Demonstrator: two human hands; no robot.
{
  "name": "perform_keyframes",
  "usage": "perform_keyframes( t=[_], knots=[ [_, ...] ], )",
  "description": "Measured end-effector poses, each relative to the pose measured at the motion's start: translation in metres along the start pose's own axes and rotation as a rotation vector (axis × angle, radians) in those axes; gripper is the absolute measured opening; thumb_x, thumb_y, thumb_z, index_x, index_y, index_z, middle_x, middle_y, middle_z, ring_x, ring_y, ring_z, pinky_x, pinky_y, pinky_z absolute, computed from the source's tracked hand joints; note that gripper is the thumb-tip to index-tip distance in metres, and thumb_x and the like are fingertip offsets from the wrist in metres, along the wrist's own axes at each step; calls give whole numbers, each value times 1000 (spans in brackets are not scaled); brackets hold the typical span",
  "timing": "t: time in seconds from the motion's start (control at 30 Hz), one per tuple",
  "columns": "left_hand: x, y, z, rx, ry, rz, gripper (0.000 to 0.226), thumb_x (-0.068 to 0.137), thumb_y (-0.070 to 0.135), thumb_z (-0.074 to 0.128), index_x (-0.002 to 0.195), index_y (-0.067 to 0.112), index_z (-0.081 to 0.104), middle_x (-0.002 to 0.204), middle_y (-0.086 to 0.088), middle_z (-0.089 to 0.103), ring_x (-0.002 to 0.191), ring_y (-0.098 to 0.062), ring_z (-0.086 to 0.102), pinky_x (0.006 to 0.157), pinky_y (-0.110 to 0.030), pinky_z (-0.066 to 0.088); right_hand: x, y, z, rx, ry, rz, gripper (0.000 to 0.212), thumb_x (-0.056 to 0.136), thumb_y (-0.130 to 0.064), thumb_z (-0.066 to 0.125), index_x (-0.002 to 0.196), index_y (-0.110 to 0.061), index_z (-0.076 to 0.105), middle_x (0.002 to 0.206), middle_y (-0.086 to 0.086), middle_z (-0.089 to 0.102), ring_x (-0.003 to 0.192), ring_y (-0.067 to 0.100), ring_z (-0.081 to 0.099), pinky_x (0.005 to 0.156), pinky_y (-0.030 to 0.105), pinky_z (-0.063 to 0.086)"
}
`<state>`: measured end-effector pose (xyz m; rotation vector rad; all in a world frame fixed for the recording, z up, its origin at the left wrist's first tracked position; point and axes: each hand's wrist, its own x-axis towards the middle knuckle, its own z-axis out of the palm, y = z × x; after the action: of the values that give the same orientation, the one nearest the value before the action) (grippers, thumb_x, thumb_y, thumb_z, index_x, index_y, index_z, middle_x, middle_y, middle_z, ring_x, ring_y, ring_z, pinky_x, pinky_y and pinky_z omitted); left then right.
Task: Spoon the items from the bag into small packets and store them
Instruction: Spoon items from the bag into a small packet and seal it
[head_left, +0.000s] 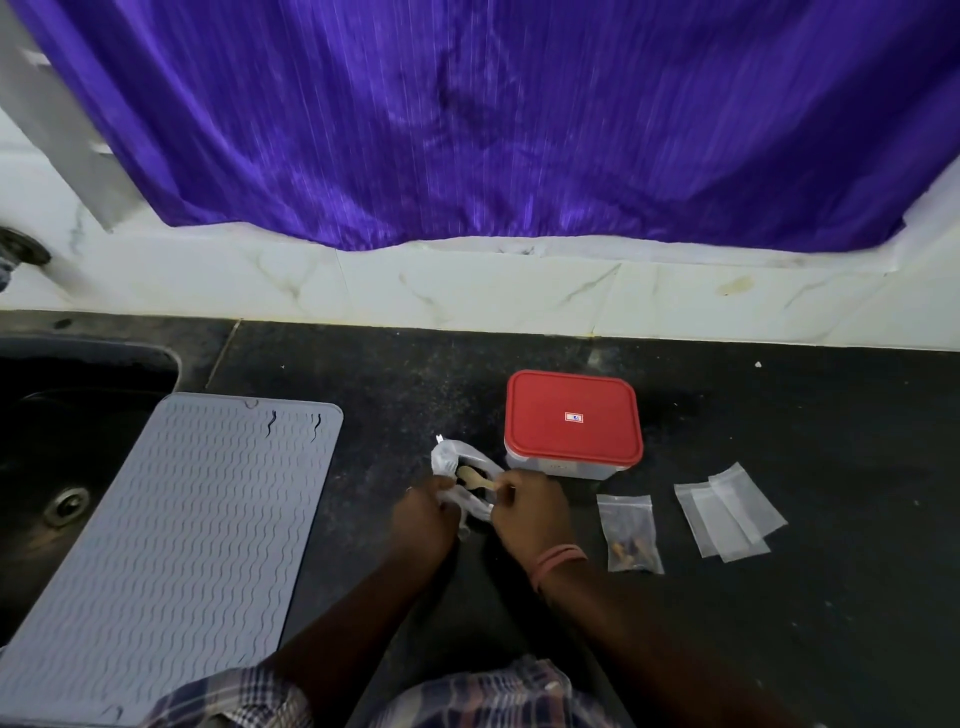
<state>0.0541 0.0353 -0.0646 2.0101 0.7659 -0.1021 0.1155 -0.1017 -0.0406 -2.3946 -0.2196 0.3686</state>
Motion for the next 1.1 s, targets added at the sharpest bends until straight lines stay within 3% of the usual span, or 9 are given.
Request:
perform_keyframes(
  t=[0.1, 0.17, 0.3, 0.4, 0.47, 0.6, 0.73, 0.93, 1.1],
  knots=[
    [0, 0, 2, -37, 21, 6, 33, 90, 4, 58, 117, 18, 68, 96, 1, 74, 79, -3, 67, 67, -11, 49, 1, -4, 1, -18, 45, 18, 16, 84, -13, 60, 83, -17, 76, 81, 0, 74, 78, 17, 69, 73, 27, 53],
    [0, 2, 5, -75, 32, 18, 32, 88, 1, 58, 110, 20, 71, 86, 9, 71, 74, 3, 64, 60, -5, 44, 1, -2, -2, -225, 79, -138, 13, 85, -16, 57, 87, -15, 69, 88, 3, 71, 82, 23, 68, 70, 30, 49],
    [4, 5, 4, -193, 59, -82, 31, 87, 0, 58, 106, 21, 70, 83, -2, 74, 71, -10, 67, 63, -17, 49, -4, 4, 0, -411, 41, -254, 18, 87, -22, 53, 99, -17, 67, 97, 4, 71, 88, 25, 69, 72, 34, 53],
    [8, -2, 4, -244, 36, -133, 31, 87, 0, 58, 109, 17, 72, 93, -11, 76, 80, -21, 71, 75, -30, 55, -6, 3, 2, -200, 55, -78, 15, 87, -20, 57, 89, -18, 72, 89, 0, 73, 86, 19, 69, 74, 28, 51],
    [8, -2, 5, -251, -7, -132, 31, 89, -1, 56, 111, 14, 71, 91, -14, 76, 75, -20, 69, 73, -32, 54, -2, 2, 2, 99, 52, 155, 20, 85, -16, 59, 91, -16, 78, 85, -1, 76, 80, 17, 71, 78, 29, 57],
    [10, -3, 7, -228, 0, -123, 29, 91, 1, 54, 113, 8, 72, 86, -10, 75, 70, -19, 66, 71, -30, 52, 0, 5, -4, 566, 41, 508, 25, 89, -8, 51, 88, -10, 76, 65, 11, 72, 50, 21, 66, 59, 36, 60],
    [13, 0, 1, -166, 16, -120, 35, 86, 8, 57, 117, 15, 72, 90, -6, 76, 83, -22, 73, 83, -38, 60, -1, 11, -14, 681, 64, 548, 26, 85, -3, 50, 74, -6, 73, 65, 15, 70, 51, 23, 62, 59, 39, 57],
    [6, 12, -13, -40, 85, -8, 32, 87, 6, 65, 116, 20, 67, 93, 1, 70, 75, -10, 64, 61, -14, 41, 0, 12, -26, 818, 70, 588, 20, 91, -1, 58, 76, 0, 71, 58, 11, 65, 48, 22, 58, 47, 29, 51],
    [-5, 15, -19, -133, 240, 27, 29, 86, 7, 72, 111, 15, 59, 99, 2, 68, 88, -10, 64, 69, -16, 45, -4, 3, -35, 858, 36, 497, 17, 92, -3, 61, 80, 1, 72, 61, 13, 65, 48, 21, 58, 47, 30, 51]
  ],
)
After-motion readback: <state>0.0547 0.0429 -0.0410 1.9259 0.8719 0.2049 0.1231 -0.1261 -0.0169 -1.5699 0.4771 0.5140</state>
